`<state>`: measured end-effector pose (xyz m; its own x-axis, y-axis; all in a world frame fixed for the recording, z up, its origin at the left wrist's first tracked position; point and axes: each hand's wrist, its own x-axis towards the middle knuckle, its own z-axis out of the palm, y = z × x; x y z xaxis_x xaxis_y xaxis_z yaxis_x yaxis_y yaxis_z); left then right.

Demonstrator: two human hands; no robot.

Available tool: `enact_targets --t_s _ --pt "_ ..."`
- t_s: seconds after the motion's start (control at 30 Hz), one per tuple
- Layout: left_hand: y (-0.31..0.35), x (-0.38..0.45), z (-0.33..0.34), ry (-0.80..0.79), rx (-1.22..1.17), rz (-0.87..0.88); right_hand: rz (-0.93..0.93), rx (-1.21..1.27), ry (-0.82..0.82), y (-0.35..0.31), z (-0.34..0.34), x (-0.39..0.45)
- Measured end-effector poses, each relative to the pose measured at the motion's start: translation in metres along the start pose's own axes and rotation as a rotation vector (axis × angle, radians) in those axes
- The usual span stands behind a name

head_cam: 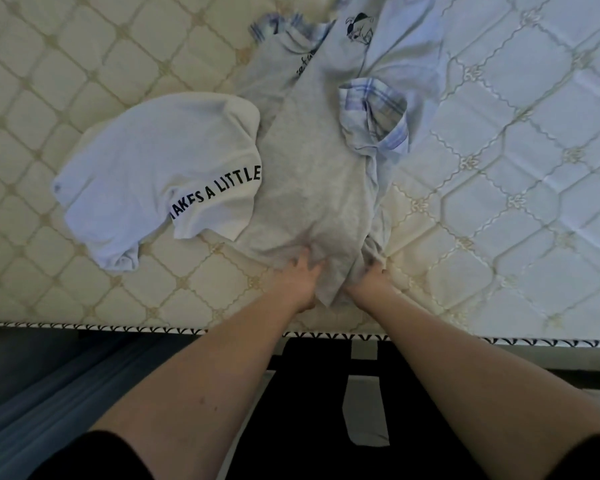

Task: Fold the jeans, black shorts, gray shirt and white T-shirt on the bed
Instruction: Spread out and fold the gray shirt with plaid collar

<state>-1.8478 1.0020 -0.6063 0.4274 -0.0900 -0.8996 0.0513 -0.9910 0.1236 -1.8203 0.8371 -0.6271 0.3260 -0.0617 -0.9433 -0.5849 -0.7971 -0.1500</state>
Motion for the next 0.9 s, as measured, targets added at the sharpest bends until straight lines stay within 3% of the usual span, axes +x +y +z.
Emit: enact_targets --t_s 0.1,0.2,0.27,0.47,0.73,0.83,0.9 --pt "0.002 0.005 0.011 -0.07 -0.09 0.014 0.053 0.227 0.036 -0.003 0.007 0.011" --pt "0.009 0.007 0.012 -0.002 -0.293 -0.08 -0.033 0.199 0.003 -0.007 0.006 0.008" --pt "0.014 0.006 0.01 0.064 -0.383 -0.149 -0.082 0.32 -0.017 -0.009 -0.003 -0.001" --pt "0.036 -0.009 0.004 0.136 -0.375 -0.075 -0.137 0.765 0.068 0.009 -0.062 -0.045" --pt "0.1 -0.047 -0.043 0.624 -0.316 0.049 -0.136 1.339 -0.033 0.034 -0.143 -0.123" --pt "0.117 -0.073 -0.072 0.798 -0.404 0.037 -0.253 1.371 -0.072 0.043 -0.17 -0.159" --pt "0.126 -0.094 -0.092 0.912 -0.494 0.144 -0.341 1.346 -0.062 0.047 -0.182 -0.185"
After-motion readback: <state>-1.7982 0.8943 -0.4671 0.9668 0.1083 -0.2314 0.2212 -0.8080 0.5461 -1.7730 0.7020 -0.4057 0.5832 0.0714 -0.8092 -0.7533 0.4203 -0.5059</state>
